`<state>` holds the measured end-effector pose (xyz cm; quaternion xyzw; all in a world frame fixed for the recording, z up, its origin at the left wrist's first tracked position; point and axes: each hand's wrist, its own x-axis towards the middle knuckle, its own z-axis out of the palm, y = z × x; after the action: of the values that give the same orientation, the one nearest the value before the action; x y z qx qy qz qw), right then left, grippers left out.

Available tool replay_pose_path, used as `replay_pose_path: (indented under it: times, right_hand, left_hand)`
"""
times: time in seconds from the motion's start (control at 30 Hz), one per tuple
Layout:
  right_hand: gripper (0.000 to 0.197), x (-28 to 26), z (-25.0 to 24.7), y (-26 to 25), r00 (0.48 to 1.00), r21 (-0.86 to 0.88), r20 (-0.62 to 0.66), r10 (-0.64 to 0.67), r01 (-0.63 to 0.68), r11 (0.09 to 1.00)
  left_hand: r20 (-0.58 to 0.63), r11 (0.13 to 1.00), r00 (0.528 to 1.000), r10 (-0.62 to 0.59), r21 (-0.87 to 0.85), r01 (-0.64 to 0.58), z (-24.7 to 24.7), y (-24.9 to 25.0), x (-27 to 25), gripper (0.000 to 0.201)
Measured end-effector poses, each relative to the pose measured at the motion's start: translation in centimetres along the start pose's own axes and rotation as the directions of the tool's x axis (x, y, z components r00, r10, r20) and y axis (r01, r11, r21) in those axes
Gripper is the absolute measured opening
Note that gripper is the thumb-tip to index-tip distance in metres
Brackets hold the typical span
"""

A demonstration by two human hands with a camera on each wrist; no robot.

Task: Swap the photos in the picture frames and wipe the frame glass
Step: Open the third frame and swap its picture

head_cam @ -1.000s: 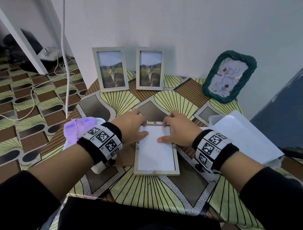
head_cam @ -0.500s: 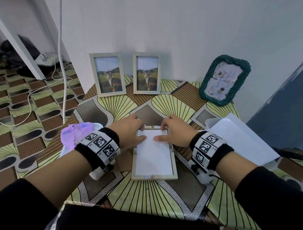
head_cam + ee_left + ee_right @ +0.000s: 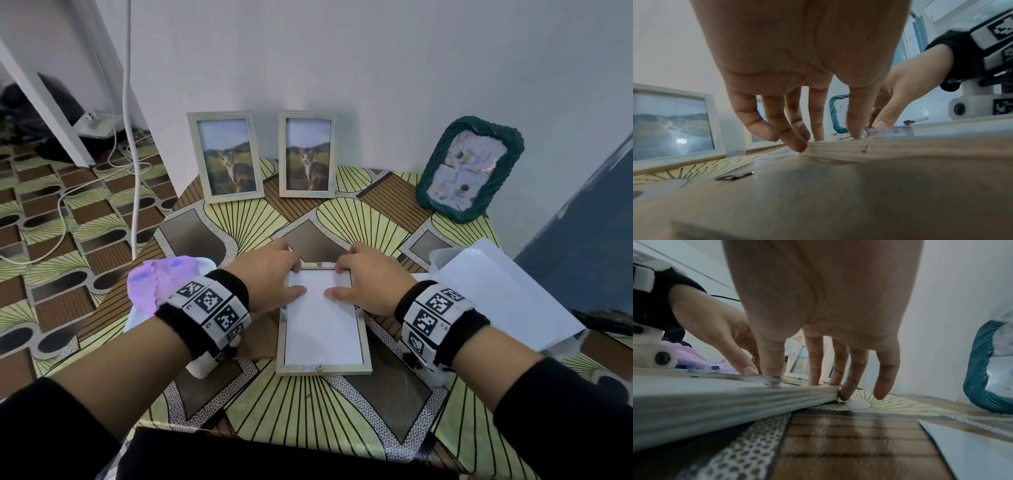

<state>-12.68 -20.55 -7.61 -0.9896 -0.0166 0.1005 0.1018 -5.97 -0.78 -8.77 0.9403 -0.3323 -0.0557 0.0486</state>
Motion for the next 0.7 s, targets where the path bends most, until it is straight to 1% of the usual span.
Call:
replay_pose_path:
  times: [0.1, 0.27, 0.4, 0.6, 0.7]
  right_hand:
    - [0.049, 0.0, 0.1, 0.0, 1.0, 0.02, -0.006, 0.01, -0.01, 1.0]
    - [0.046, 0.2, 0.1, 0.0, 1.0, 0.049, -0.001, 0.028, -0.028, 0.998]
    - [0.044, 0.4, -0.1, 0.1, 0.999, 0.108, 0.01, 0.038, -0.039, 0.993]
    - [0.046, 0.8, -0.5, 0.3, 0.998, 0.181, 0.041, 0.039, -0.046, 0.983]
    - [0.054, 1.0, -0.7, 0.1, 0.998, 0.171, 0.052, 0.043, -0.051, 0.984]
  left_hand:
    - [-0.003, 0.999, 1.0, 0.01, 0.034, -0.01, 0.1, 0.0, 0.0, 0.043]
    - [-0.009, 0.999, 1.0, 0.009, 0.041, -0.009, 0.1, -0.1, 0.1, 0.043]
    - [-0.004, 0.999, 1.0, 0.005, 0.039, -0.005, 0.2, -0.1, 0.2, 0.044]
    - [-0.004, 0.999, 1.0, 0.005, 0.045, -0.005, 0.3, -0.1, 0.2, 0.044]
    - [0.004, 0.998, 1.0, -0.001, 0.056, 0.001, 0.2, -0.1, 0.2, 0.044]
